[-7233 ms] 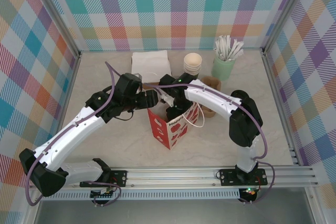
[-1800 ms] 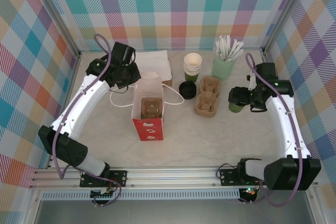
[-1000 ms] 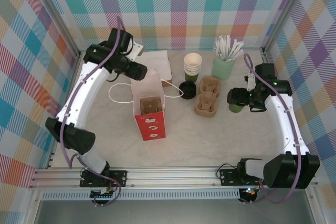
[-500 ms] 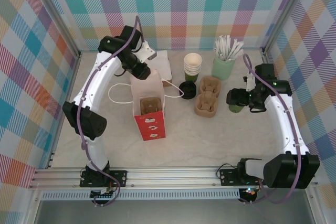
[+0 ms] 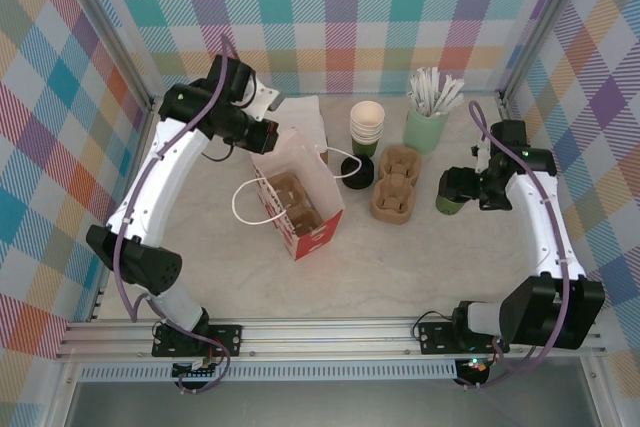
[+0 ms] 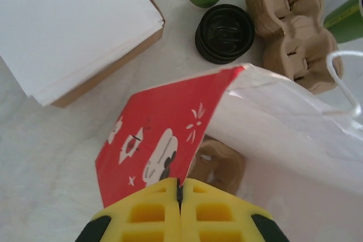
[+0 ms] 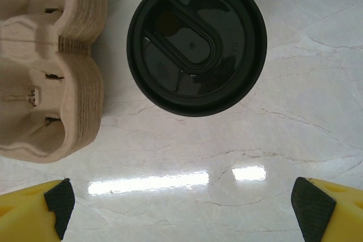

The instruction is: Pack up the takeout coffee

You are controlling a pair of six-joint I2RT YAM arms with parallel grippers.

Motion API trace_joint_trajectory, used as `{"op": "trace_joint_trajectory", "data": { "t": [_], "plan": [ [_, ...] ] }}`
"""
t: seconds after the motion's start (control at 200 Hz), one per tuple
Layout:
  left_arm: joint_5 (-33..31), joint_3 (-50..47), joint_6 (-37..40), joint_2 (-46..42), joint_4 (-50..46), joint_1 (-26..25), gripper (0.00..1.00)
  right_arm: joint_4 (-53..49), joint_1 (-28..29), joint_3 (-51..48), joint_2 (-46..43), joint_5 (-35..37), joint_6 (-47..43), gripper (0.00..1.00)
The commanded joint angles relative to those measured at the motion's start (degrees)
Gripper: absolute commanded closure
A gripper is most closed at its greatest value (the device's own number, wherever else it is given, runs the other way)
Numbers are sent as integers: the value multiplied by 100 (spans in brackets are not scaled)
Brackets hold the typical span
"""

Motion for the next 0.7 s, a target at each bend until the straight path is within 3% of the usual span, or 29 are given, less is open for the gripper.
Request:
{"op": "trace_joint_trajectory", "data": {
  "t": [0.0,0.22,0.275,0.465,0.695],
  "plan": [
    [310,-508,-1317,-175,648,-48,100,113,-34,-58,166,-71,117,0],
    [131,-814,-1616,-167,812,-26,100,211,-34,-128,620,-197,111,0],
    [95,-790,-1561,-144,782,-31,96,220,-30,-96,771,-206,102,0],
    [-96,-666,-1430,-243,671,30,57,273,-34,7,1166,70,119,0],
    [-232,-1003,-1444,-835,806,66,30,335,-28,222,1627,76,41,0]
  ]
}}
